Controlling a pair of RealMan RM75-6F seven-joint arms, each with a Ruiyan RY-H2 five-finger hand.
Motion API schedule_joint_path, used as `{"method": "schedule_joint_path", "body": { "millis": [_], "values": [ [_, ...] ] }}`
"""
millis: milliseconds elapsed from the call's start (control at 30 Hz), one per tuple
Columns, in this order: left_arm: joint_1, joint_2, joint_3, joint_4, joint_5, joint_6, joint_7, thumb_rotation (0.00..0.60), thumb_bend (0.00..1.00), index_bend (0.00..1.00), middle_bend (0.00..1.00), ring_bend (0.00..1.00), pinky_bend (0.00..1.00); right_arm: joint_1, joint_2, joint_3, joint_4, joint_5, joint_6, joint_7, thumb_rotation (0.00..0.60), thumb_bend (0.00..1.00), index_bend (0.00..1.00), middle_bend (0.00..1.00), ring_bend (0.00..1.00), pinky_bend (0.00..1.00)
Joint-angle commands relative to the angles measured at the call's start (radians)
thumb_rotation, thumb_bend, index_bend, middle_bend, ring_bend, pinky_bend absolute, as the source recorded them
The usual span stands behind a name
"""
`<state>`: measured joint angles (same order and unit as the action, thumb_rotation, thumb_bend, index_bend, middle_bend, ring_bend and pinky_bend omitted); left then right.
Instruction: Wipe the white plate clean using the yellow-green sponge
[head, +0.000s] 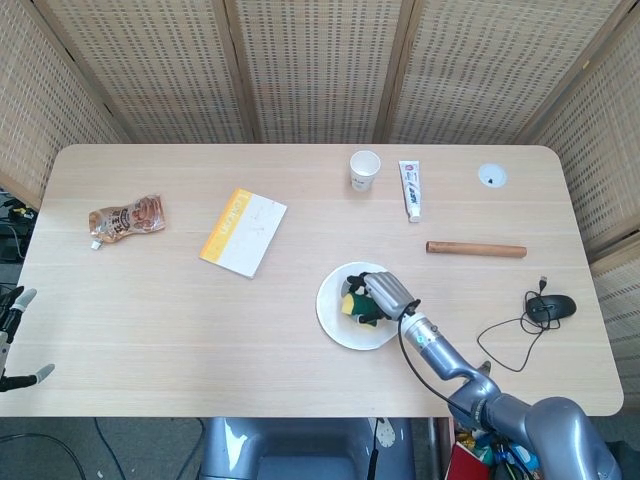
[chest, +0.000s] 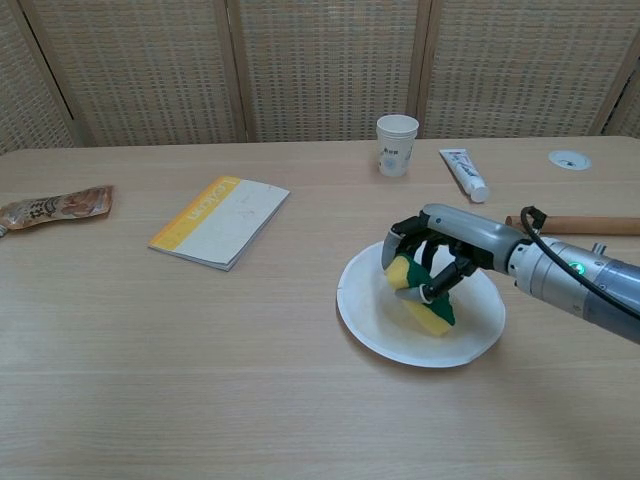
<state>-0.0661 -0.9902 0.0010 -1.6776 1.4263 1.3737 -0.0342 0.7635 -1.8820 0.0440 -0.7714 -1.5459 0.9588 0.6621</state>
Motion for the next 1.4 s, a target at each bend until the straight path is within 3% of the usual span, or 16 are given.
{"method": "schedule_joint_path", "body": {
  "millis": [33, 633, 933, 1133, 1400],
  "values": [
    [0.000, 0.000, 0.000, 0.000, -0.001, -0.001, -0.001, 0.600, 0.00, 0.00, 0.00, 0.00, 0.00, -0.003, -0.019, -0.012, 0.030, -0.002, -0.011, 0.008, 0.600, 0.29, 0.47, 0.55, 0.39, 0.45],
    [-0.001, 0.003, 0.005, -0.002, 0.004, -0.005, -0.005, 0.600, 0.00, 0.00, 0.00, 0.00, 0.00, -0.010, -0.060, -0.050, 0.111, -0.038, 0.004, 0.090, 0.600, 0.32, 0.49, 0.55, 0.39, 0.45],
    [0.000, 0.009, 0.009, -0.003, 0.015, 0.000, -0.019, 0.600, 0.00, 0.00, 0.00, 0.00, 0.00, -0.003, -0.025, -0.007, 0.056, -0.049, 0.125, 0.043, 0.600, 0.33, 0.49, 0.55, 0.39, 0.45],
    [0.000, 0.011, 0.011, -0.001, 0.022, 0.001, -0.026, 0.600, 0.00, 0.00, 0.00, 0.00, 0.00, -0.014, -0.024, 0.000, 0.053, -0.019, 0.092, 0.001, 0.600, 0.35, 0.49, 0.55, 0.39, 0.45],
    [-0.002, 0.011, 0.011, 0.000, 0.022, -0.003, -0.027, 0.600, 0.00, 0.00, 0.00, 0.00, 0.00, -0.036, -0.055, -0.051, 0.125, -0.034, 0.047, 0.009, 0.600, 0.35, 0.49, 0.55, 0.39, 0.45]
  ]
}}
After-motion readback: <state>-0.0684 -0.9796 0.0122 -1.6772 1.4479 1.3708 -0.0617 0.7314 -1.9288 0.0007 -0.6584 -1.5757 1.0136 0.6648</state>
